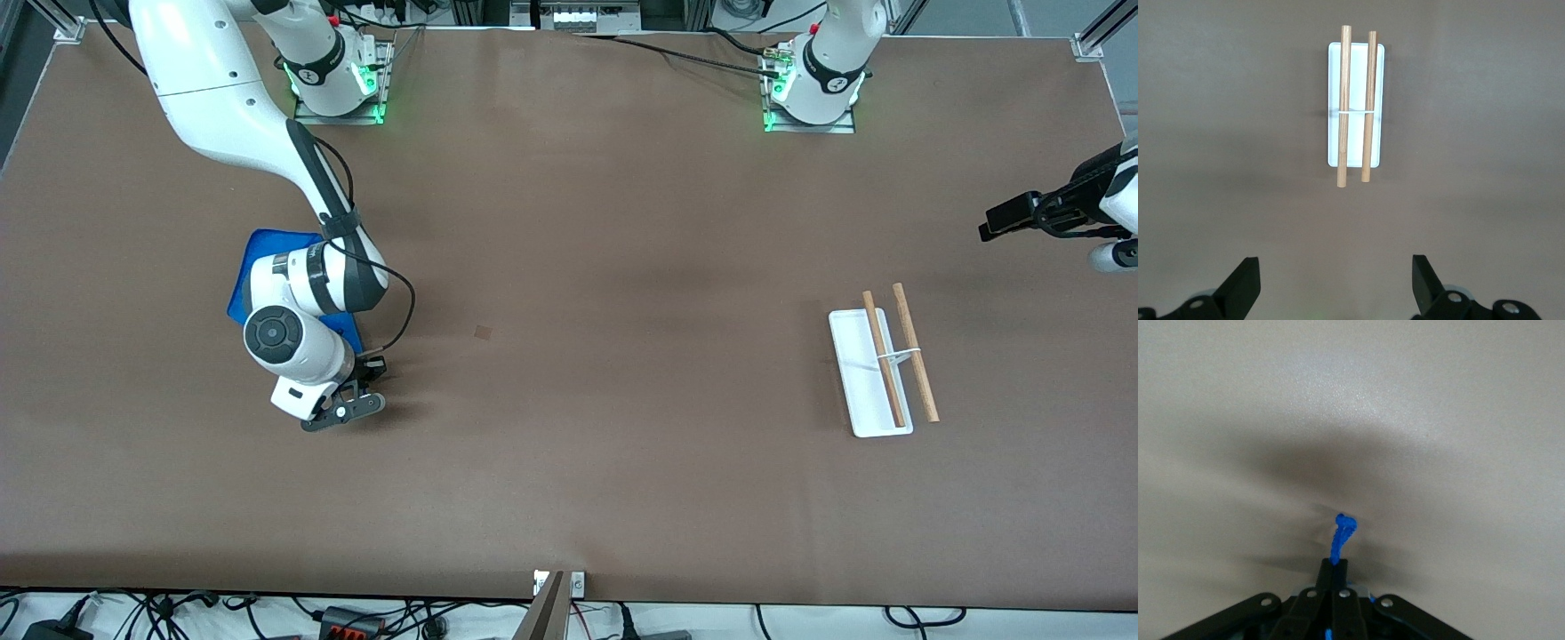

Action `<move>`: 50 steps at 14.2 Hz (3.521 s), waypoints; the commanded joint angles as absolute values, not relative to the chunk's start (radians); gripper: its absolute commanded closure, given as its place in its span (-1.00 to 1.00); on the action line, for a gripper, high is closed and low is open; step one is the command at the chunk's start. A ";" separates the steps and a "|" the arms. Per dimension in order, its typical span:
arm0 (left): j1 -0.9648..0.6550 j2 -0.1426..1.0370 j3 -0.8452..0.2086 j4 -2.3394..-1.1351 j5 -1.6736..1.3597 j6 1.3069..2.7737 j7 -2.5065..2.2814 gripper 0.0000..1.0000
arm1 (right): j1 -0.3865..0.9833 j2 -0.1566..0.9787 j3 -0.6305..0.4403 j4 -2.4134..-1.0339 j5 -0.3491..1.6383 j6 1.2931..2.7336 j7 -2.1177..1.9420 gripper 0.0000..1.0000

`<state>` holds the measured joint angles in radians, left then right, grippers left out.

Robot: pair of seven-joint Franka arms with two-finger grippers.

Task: Pass towel and hang on rack
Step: 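Lift the blue towel with the right gripper toward the left gripper, then hold the towel up with the right gripper while the left gripper approaches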

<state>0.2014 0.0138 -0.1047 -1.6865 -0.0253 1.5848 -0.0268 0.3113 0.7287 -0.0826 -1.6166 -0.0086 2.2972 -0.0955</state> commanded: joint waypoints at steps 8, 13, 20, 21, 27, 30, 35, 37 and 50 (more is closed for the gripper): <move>0.201 0.029 -0.115 -1.640 -0.044 1.551 -0.029 -1.00 | 0.566 0.528 -0.091 -1.407 0.000 1.995 0.096 1.00; 0.196 0.040 -0.115 -1.640 -0.044 1.551 -0.018 -1.00 | 0.721 0.538 -0.083 -1.162 0.162 1.985 0.415 1.00; 0.204 0.112 -0.120 -1.640 -0.048 1.517 -0.026 -1.00 | 0.816 0.554 -0.031 -1.108 0.271 2.307 0.715 1.00; 0.207 0.118 -0.120 -1.635 -0.066 1.516 -0.003 -1.00 | 0.818 0.557 -0.008 -1.109 0.299 2.350 0.725 1.00; 0.206 0.179 -0.123 -1.614 -0.210 1.641 0.400 -1.00 | 0.839 0.575 0.035 -1.109 0.348 2.500 0.802 1.00; 0.213 0.215 -0.123 -1.621 -0.254 1.751 0.783 -1.00 | 0.853 0.577 0.043 -1.111 0.353 2.577 0.821 1.00; 0.212 0.325 -0.123 -1.632 -0.504 1.790 1.287 -1.00 | 0.882 0.586 0.041 -1.114 0.351 2.589 0.831 1.00; 0.213 0.377 -0.123 -1.652 -0.613 1.786 1.466 -1.00 | 0.887 0.586 0.041 -1.115 0.351 2.589 0.831 1.00; 0.199 0.411 -0.304 -2.009 -1.030 2.048 1.810 -1.00 | 0.887 0.586 0.041 -1.117 0.344 2.589 0.831 1.00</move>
